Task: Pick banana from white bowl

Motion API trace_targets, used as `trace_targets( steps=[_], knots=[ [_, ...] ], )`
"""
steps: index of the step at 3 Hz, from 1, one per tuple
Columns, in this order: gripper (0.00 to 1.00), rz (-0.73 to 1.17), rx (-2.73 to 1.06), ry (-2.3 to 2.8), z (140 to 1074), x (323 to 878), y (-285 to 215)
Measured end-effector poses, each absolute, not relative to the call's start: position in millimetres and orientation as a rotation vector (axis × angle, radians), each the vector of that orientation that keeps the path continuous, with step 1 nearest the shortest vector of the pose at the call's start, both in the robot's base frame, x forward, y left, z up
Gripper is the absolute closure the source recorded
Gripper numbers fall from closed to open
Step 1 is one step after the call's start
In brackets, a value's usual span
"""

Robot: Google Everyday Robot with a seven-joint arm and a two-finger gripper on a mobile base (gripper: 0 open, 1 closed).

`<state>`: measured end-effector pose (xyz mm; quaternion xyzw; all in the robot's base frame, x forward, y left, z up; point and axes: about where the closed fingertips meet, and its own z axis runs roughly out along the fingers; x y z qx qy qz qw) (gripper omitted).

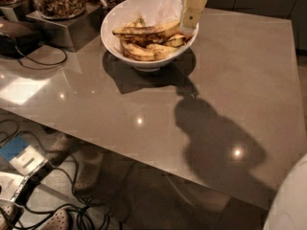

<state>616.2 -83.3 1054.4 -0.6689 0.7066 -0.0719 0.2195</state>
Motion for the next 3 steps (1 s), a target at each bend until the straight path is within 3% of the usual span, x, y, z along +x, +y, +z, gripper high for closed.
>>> trace_targets(
  steps=[3],
  knots=[
    [0.0,-0.192,-1.87,1.822,1074,678,-21]
  ],
)
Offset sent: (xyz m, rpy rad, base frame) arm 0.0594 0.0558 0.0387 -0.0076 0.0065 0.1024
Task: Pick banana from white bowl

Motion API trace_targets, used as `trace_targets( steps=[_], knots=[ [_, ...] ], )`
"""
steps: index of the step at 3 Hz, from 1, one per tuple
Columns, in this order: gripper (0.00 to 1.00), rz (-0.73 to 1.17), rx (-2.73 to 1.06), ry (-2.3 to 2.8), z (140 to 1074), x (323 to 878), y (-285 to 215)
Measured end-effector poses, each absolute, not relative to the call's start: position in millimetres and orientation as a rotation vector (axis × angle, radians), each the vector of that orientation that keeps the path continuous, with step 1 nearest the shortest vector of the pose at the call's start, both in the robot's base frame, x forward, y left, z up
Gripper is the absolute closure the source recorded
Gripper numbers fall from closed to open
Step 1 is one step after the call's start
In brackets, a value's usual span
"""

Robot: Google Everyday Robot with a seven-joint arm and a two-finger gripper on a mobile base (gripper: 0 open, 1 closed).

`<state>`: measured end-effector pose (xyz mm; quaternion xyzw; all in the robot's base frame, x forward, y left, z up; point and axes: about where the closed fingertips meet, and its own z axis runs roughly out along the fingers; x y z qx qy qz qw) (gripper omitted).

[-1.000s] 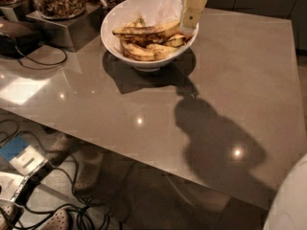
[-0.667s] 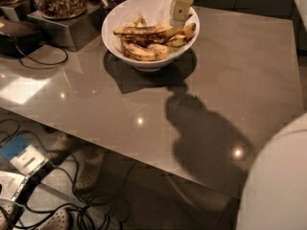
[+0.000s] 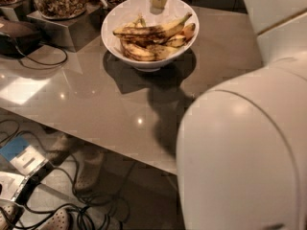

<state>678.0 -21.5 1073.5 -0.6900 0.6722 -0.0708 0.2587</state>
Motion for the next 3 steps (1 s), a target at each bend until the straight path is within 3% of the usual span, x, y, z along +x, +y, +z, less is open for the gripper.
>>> trace_targets(
  steps=[1,2,3],
  knots=[
    [0.18,-0.169,-1.866,1.815,1065,696,-6],
    [0.42,-0.149,-1.86,1.842,1049,711,2],
    [0.48,-0.131,-1.857,1.879,1030,723,5]
  ],
)
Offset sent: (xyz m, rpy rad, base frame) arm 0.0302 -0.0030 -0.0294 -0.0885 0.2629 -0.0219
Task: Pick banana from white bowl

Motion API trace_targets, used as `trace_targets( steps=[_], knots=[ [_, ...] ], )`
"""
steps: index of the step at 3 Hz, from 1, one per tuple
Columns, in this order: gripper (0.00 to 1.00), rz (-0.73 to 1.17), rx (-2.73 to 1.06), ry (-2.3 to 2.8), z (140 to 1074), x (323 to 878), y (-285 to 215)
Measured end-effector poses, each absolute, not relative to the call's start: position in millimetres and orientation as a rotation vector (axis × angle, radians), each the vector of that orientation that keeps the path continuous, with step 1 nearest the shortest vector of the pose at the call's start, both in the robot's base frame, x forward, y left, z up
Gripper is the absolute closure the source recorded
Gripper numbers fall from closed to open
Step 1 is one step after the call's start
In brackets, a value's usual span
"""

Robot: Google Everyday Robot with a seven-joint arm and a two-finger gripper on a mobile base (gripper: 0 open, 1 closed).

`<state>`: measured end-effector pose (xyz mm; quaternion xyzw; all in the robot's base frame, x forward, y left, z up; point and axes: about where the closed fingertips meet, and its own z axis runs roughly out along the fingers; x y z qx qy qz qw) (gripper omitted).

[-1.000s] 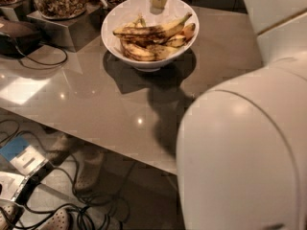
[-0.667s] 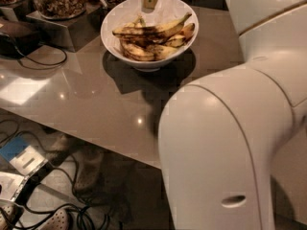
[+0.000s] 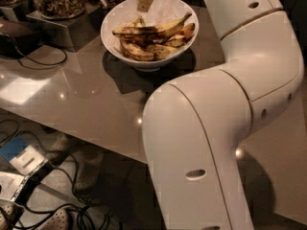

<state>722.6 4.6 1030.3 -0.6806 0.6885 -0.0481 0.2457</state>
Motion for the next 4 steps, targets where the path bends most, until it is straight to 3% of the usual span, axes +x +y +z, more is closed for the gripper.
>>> trace_targets(
  steps=[4],
  knots=[
    [0.44,-0.103,-1.946,1.968,972,737,13]
  ],
)
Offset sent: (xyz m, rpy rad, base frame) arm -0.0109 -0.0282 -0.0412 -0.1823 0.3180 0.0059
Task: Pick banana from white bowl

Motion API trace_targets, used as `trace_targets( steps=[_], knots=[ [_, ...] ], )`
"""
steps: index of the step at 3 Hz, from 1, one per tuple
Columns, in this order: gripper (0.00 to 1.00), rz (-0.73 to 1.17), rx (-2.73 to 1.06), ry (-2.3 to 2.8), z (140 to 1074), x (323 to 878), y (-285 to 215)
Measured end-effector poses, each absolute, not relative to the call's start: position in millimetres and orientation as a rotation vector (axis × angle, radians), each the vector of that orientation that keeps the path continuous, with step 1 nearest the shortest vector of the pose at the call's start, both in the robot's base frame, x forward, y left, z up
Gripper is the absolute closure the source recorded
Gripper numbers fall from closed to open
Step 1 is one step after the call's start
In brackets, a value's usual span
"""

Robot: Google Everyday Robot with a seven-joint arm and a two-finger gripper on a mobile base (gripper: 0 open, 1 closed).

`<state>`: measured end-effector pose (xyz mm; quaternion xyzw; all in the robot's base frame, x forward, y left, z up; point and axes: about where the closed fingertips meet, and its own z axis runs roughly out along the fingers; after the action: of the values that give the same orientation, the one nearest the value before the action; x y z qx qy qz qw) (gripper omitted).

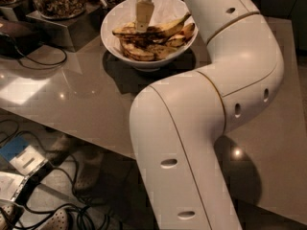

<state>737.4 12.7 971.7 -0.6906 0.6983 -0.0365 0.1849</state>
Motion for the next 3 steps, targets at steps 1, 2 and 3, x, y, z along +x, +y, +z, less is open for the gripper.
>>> trace_targets(
  steps=[1,2,3],
  knots=[
    [0.44,-0.089,-1.968,1.991,959,737,11],
    [0.42,-0.059,-1.963,2.031,944,738,3],
    [0.4,-0.043,-1.955,2.06,935,739,-5]
  ],
)
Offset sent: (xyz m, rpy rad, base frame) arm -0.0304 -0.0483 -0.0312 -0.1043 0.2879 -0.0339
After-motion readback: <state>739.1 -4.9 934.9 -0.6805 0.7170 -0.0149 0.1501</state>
